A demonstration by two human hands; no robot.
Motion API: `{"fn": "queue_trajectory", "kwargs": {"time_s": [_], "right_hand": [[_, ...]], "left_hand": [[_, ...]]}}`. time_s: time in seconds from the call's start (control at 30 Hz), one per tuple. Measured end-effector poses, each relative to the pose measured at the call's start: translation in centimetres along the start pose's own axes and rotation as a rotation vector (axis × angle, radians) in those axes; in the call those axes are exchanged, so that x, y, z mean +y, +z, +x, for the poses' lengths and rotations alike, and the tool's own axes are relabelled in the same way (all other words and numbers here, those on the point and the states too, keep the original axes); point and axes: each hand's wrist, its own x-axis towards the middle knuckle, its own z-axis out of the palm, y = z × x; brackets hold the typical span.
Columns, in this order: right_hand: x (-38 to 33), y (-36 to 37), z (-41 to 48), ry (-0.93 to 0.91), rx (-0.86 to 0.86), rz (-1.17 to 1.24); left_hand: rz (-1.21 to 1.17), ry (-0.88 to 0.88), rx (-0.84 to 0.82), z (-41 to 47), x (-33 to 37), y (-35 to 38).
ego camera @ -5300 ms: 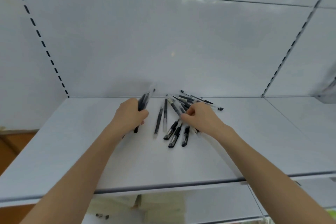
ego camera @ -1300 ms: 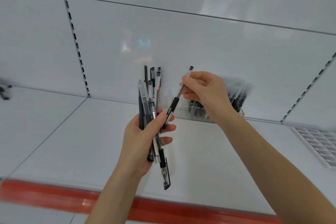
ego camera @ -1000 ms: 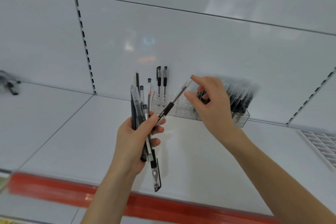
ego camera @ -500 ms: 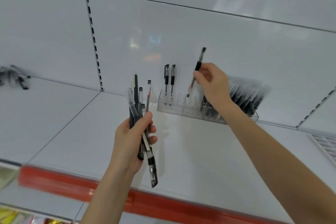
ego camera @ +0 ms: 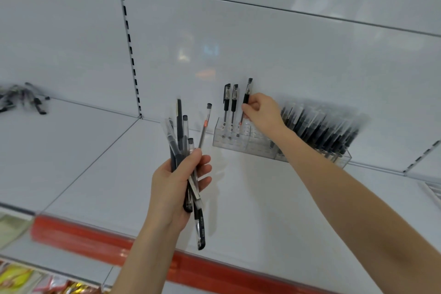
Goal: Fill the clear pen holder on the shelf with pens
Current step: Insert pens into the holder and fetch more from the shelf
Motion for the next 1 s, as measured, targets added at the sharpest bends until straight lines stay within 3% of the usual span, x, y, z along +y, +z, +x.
{"fn": "queue_trajectory", "kwargs": {"time_s": [0.33, 0.6, 0.77, 0.93, 1.0], "right_hand": [[0.7, 0.1, 0.0, 0.004, -0.009, 0.025], [1.0, 0.6, -0.5, 0.004, -0.054, -0.094], [-0.6, -1.2, -3.6, 0.011, 0.017, 0.176], [-3.4, -2.9, -7.6, 0.111, -0.325, 0.439], [-3.7, -3.1, -8.1, 0.106, -0.35, 0.505]], "left_hand": [[0.026, -0.004, -0.005, -0.1, -0.6, 0.3], [0.033, 0.0, 0.004, -0.3, -0.7, 0.2], [0.033, 0.002, -0.024, -0.6, -0.8, 0.6], [0.05, -0.016, -0.085, -0.8, -1.3, 2.0], [0.066, -0.019, -0.117, -1.0, -1.6, 2.6]]}}
